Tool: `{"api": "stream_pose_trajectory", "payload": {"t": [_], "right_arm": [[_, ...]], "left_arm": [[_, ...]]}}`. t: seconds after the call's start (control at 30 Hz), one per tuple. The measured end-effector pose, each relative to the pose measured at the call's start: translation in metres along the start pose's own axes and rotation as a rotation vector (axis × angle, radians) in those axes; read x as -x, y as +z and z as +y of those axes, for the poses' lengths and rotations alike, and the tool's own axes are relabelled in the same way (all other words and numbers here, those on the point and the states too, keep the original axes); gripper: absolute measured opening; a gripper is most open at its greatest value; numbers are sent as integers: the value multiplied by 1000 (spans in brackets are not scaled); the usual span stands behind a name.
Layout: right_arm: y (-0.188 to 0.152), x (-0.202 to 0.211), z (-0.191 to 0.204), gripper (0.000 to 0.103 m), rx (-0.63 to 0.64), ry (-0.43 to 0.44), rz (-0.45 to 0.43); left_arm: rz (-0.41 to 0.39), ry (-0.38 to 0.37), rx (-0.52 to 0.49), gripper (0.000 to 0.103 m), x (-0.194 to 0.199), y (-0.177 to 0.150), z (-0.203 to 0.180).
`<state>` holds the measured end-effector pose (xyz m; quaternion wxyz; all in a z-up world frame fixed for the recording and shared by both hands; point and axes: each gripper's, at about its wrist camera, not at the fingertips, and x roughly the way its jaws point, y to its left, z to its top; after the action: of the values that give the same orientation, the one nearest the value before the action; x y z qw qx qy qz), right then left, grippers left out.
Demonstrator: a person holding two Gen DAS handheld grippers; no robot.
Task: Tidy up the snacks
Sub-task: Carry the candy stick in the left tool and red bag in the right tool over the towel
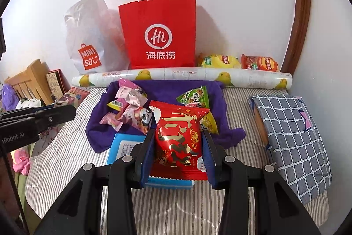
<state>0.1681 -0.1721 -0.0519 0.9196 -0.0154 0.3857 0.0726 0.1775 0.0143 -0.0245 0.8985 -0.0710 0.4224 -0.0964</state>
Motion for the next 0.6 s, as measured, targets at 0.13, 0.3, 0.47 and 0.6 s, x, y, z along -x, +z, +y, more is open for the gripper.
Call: {"api": "stream_pose_trajectory", "payload": {"t": [0.13, 0.3, 0.47, 0.6], "right_arm": [[7, -4, -8, 41, -13, 3, -7], [13, -18, -19, 41, -27, 13, -1], [19, -42, -28, 41, -39, 23, 23], [26, -60, -32, 41, -35, 22, 35]], "left_arm": [[12, -1, 7, 23, -11, 5, 3], [21, -7, 8, 23, -27, 11, 7], [28, -18, 17, 23, -45, 20, 14], [50, -15, 25, 23, -63, 27, 24]]}}
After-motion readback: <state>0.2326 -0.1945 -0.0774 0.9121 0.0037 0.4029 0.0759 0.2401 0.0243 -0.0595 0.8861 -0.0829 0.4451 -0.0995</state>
